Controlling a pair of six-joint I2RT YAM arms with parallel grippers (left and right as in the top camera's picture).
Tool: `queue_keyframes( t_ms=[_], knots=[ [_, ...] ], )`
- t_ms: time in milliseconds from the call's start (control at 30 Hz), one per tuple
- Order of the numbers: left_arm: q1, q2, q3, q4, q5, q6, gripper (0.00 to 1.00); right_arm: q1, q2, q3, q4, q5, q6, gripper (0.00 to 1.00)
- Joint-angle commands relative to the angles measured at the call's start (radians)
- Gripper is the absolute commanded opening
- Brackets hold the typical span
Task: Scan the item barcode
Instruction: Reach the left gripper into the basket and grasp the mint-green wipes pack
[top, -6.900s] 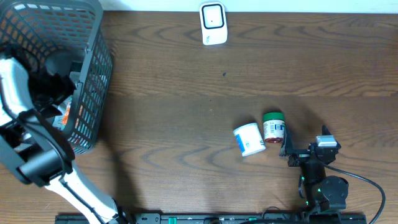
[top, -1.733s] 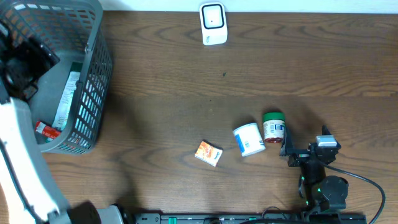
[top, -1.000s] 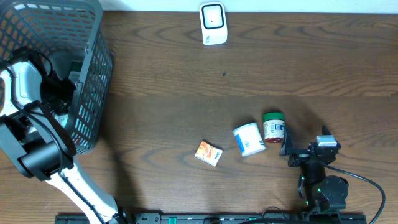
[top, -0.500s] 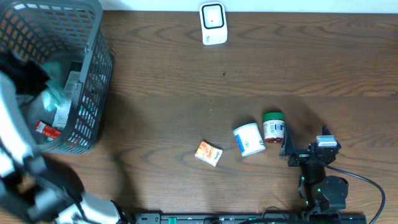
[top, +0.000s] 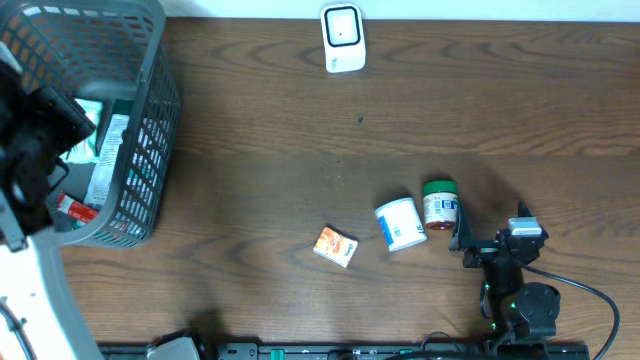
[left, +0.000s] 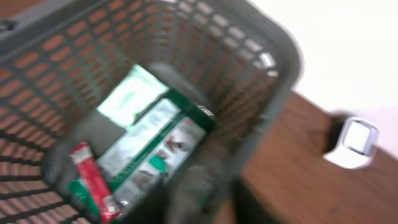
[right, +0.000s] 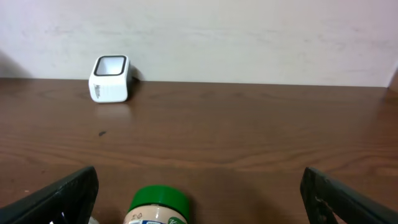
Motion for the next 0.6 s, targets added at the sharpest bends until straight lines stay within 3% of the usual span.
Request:
queue_keyframes(
  t_ms=[0,167,333,567],
  knots=[
    [0.01,0.111,-0.012,0.023,-0.119,0.002,0.62,0.005,-0.005,-0.003,-0.001,0.006,-0.015,0.99],
    [0.051,0.318,-0.012,0.155,-0.142,0.029,0.77,0.005,-0.005,-0.003,-0.001,0.006,-0.015,0.99],
    [0.075,0.51,-0.012,0.26,-0.141,0.218,0.87,0.005,-0.005,-0.003,-0.001,0.006,-0.015,0.99],
    [0.085,0.764,-0.012,0.385,-0.141,0.389,0.9,0.005,-0.005,-0.003,-0.001,0.006,-0.015,0.99]
  ],
)
